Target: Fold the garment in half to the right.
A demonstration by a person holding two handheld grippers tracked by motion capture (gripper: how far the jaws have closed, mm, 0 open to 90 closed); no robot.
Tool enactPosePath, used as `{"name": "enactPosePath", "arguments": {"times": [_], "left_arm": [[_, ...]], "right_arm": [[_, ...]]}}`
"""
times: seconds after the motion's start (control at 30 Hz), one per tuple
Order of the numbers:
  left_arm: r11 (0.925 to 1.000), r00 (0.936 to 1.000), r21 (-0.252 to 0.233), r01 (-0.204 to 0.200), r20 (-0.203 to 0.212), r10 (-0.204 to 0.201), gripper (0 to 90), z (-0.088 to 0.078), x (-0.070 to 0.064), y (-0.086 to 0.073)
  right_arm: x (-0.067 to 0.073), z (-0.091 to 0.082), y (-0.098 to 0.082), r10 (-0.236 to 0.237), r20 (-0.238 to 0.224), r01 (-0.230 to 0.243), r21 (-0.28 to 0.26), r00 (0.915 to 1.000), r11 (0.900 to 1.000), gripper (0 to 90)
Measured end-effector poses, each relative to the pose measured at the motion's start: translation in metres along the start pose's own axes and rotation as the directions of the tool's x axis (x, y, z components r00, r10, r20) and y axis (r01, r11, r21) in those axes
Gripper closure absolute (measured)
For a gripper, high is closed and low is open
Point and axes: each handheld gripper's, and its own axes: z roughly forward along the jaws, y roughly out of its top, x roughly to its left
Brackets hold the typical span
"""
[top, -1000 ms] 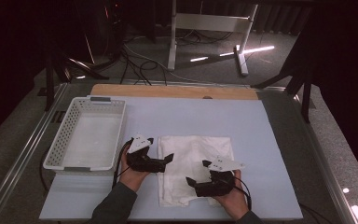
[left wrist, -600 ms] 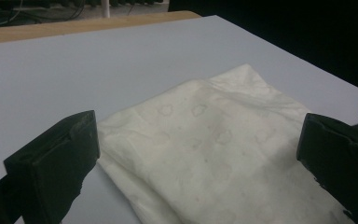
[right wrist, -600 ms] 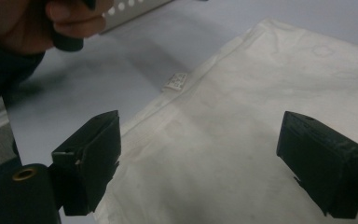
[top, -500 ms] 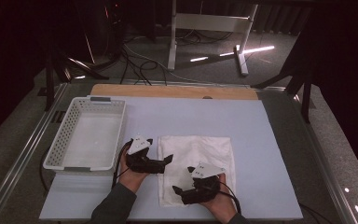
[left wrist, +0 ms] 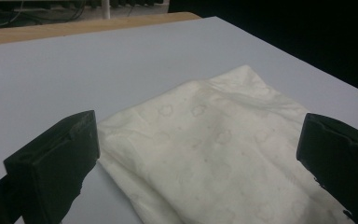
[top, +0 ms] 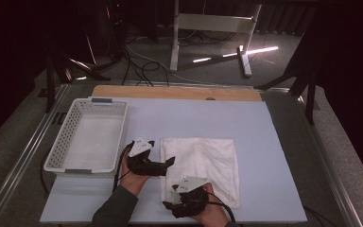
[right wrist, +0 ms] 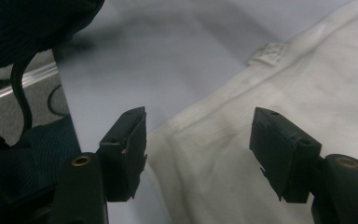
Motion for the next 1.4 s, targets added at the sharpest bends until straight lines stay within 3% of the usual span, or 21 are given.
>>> {"name": "enactPosePath", "arguments": {"times": [0.2, 0.33, 0.37, 0.4, 0.47, 0.53, 0.63, 0.67, 0.73, 0.77, 0.8, 0.87, 1.0, 1.1, 1.13, 1.4], "left_arm": [[1.0, 1.0, 0.0, 0.0, 0.002, 0.0, 0.2, 0.0, 0.0, 0.0], [1.0, 1.0, -0.001, 0.002, 0.005, -0.002, 0.2, 0.0, -0.001, 0.0], [1.0, 1.0, -0.001, 0.002, 0.005, -0.002, 0.2, 0.001, -0.001, 0.0], [1.0, 1.0, -0.002, 0.003, 0.005, -0.003, 0.2, 0.001, -0.001, 0.0], [1.0, 1.0, -0.002, 0.001, 0.005, -0.001, 0.2, 0.001, -0.002, 0.0], [1.0, 1.0, -0.003, 0.0, 0.006, 0.0, 0.2, 0.001, -0.003, 0.0], [0.9998, 0.9999, -0.014, 0.011, 0.011, -0.011, 0.2, 0.001, -0.002, 0.002], [0.9997, 0.9998, -0.02, 0.015, 0.01, -0.015, 0.2, 0.001, -0.002, 0.003], [0.9996, 0.9999, -0.024, 0.014, 0.003, -0.014, 0.2, 0.0, -0.001, 0.006], [0.9995, 0.9999, -0.027, 0.014, 0.003, -0.014, 0.2, 0.0, 0.0, 0.008], [0.9995, 0.9999, -0.028, 0.014, 0.0, -0.014, 0.2, 0.0, 0.0, 0.009], [0.9992, 0.9998, -0.034, 0.02, -0.005, -0.02, 0.2, 0.001, 0.001, 0.012], [0.9985, 0.9995, -0.046, 0.031, -0.007, -0.031, 0.2, 0.004, 0.003, 0.016], [0.9979, 0.9989, -0.049, 0.043, -0.017, -0.043, 0.2, 0.009, 0.006, 0.018], [0.9977, 0.9987, -0.05, 0.045, -0.021, -0.046, 0.2, 0.011, 0.007, 0.019], [0.9973, 0.9962, -0.031, 0.067, -0.053, -0.068, 0.2, 0.031, 0.015, 0.025]], "right_arm": [[0.008, 0.01, -0.003, -0.01, -0.014, 0.01, 0.045, 0.9999, 0.999, 31.8], [0.016, 0.013, -0.002, -0.064, 0.016, 0.063, 0.058, 0.9978, 0.996, 29.3], [0.019, 0.014, -0.002, -0.078, 0.03, 0.076, 0.064, 0.9965, 0.995, 30.5], [0.019, 0.014, -0.002, -0.123, 0.058, 0.119, 0.079, 0.9906, 0.99, 34.1], [0.019, 0.014, -0.002, -0.123, 0.075, 0.117, 0.083, 0.9895, 0.99, 40.8], [0.016, 0.012, -0.001, -0.131, 0.087, 0.124, 0.084, 0.9875, 0.989, 53.6], [0.009, 0.009, -0.002, -0.131, 0.129, 0.121, 0.08, 0.983, 0.989, 78.0], [0.007, 0.008, -0.001, -0.097, 0.115, 0.089, 0.075, 0.9885, 0.993, 80.0], [0.005, 0.006, -0.001, -0.089, 0.123, 0.08, 0.076, 0.9884, 0.994, 81.3], [0.003, 0.006, -0.001, -0.106, 0.125, 0.098, 0.069, 0.9864, 0.993, 81.5], [0.005, 0.004, 0.0, -0.08, 0.128, 0.071, 0.074, 0.9886, 0.995, 81.6], [0.002, 0.001, 0.0, -0.093, 0.137, 0.085, 0.062, 0.9863, 0.994, 81.6], [-0.005, -0.009, 0.001, -0.066, 0.166, 0.06, 0.04, 0.9839, 0.997, 81.8], [-0.011, -0.017, 0.0, -0.036, 0.172, 0.032, 0.028, 0.9845, 0.999, 81.8], [-0.013, -0.02, -0.002, -0.048, 0.173, 0.044, 0.032, 0.9837, 0.999, 81.9], [-0.022, -0.037, -0.008, -0.008, 0.202, 0.004, 0.023, 0.9793, 1.0, 81.9]]}}
